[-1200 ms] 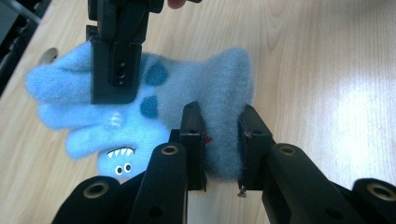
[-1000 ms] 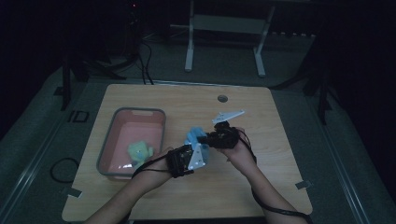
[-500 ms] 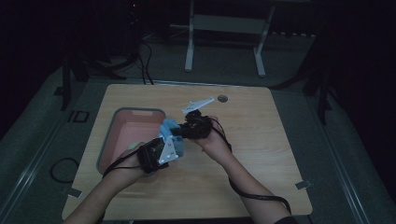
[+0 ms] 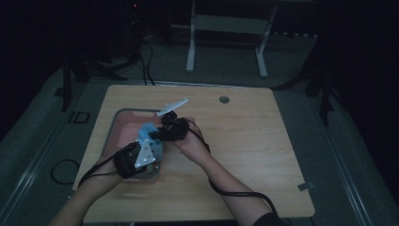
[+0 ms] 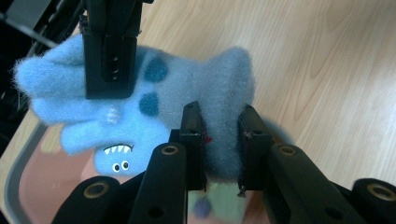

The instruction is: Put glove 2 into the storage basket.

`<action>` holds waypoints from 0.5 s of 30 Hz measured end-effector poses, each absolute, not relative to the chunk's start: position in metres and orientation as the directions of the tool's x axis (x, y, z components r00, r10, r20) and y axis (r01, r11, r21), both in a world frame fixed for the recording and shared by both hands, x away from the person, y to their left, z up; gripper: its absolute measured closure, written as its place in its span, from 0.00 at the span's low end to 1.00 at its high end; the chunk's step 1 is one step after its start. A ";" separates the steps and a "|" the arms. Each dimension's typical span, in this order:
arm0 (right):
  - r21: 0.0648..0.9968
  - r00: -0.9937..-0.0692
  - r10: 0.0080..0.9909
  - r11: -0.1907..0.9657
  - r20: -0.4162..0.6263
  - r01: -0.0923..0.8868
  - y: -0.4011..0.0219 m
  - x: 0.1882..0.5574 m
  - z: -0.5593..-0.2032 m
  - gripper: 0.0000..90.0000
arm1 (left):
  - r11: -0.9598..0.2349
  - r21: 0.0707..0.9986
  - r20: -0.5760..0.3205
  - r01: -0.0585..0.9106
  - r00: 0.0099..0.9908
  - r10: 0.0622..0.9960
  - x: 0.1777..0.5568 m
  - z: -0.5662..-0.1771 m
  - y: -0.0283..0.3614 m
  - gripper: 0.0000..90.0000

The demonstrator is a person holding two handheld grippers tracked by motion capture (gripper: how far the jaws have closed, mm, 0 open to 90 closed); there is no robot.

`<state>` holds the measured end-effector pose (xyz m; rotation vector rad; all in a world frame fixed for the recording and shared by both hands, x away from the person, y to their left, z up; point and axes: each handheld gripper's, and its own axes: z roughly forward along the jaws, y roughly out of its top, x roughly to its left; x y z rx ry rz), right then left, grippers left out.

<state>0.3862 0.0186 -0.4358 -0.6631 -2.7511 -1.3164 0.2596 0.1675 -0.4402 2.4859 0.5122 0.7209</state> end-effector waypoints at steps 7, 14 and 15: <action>0.716 -0.912 0.351 0.578 0.214 0.391 0.047 0.391 -0.448 0.86 | -0.798 0.544 0.374 0.259 0.777 0.507 0.259 -0.450 0.188 0.85; 0.689 -0.910 0.356 0.605 0.214 0.399 0.060 0.396 -0.466 0.86 | -0.797 0.528 0.340 0.294 0.787 0.516 0.268 -0.469 0.192 0.85; 0.682 -0.906 0.360 0.607 0.222 0.408 0.061 0.397 -0.469 0.86 | -0.802 0.518 0.340 0.298 0.789 0.512 0.270 -0.473 0.192 0.85</action>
